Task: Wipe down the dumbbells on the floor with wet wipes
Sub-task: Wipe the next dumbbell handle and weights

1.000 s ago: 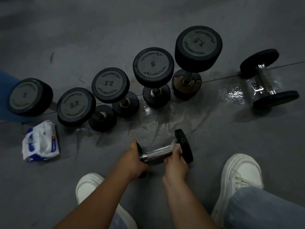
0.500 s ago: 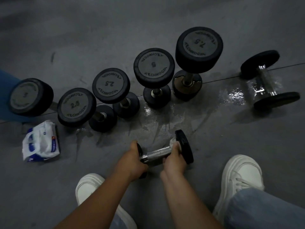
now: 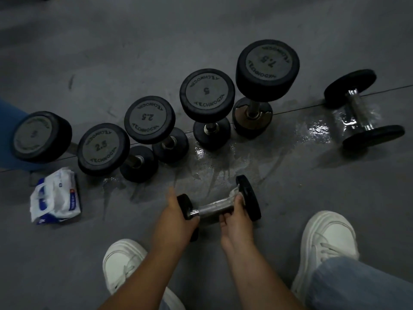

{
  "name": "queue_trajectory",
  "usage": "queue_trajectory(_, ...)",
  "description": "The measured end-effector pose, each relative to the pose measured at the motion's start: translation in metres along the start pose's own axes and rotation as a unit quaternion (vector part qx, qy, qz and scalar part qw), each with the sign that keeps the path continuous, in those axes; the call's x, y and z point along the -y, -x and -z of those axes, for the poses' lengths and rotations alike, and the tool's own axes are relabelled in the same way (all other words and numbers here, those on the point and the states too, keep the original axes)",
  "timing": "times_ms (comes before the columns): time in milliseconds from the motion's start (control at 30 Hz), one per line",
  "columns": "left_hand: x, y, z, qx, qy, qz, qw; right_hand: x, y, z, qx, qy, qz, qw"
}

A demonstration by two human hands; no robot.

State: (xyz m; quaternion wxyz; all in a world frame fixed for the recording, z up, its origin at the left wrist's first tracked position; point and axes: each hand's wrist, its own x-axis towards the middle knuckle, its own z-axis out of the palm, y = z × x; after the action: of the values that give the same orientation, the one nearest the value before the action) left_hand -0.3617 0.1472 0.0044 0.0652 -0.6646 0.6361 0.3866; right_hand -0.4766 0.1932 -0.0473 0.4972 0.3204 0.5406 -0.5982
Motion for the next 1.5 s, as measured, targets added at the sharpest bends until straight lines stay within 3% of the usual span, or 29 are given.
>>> queue_trajectory(133, -0.004, -0.005, -0.004, -0.010, 0.003, -0.012, 1.000, 0.009, -0.002, -0.018, 0.016, -0.048, -0.017, 0.999)
queue_trajectory(300, -0.011, -0.037, 0.016, 0.128, -0.082, 0.015, 0.988, 0.001, 0.015, 0.004, -0.049, -0.059, -0.013, 0.997)
queue_trajectory(333, -0.010, -0.035, 0.015, 0.125, -0.072, 0.021, 0.989, 0.001, 0.013, 0.006, -0.046, -0.060, -0.011, 0.997)
queue_trajectory(467, -0.001, -0.013, 0.000, -0.012, -0.024, -0.017, 0.999, 0.009, -0.002, -0.015, -0.018, -0.039, -0.006, 0.999)
queue_trajectory(1067, -0.001, -0.009, -0.010, -0.021, -0.004, -0.018, 1.000, 0.012, -0.011, -0.035, -0.012, -0.031, 0.000, 0.999)
queue_trajectory(1167, -0.004, -0.020, -0.002, 0.016, -0.035, -0.007, 0.999, 0.011, -0.008, -0.037, -0.015, -0.044, 0.008, 0.999)
queue_trajectory(1300, -0.004, -0.026, 0.007, 0.139, -0.006, 0.061, 0.988, 0.002, -0.001, -0.004, -0.058, -0.024, 0.028, 0.998)
queue_trajectory(1367, -0.002, -0.014, 0.003, 0.108, -0.020, 0.049, 0.993, 0.000, -0.001, 0.004, -0.050, -0.015, 0.033, 0.998)
queue_trajectory(1433, 0.000, 0.000, -0.005, 0.014, -0.015, 0.013, 1.000, 0.004, -0.006, -0.004, -0.030, -0.013, 0.023, 0.999)
queue_trajectory(1500, 0.000, 0.004, -0.011, 0.002, 0.000, -0.016, 1.000, 0.007, -0.012, -0.016, -0.018, -0.012, 0.015, 1.000)
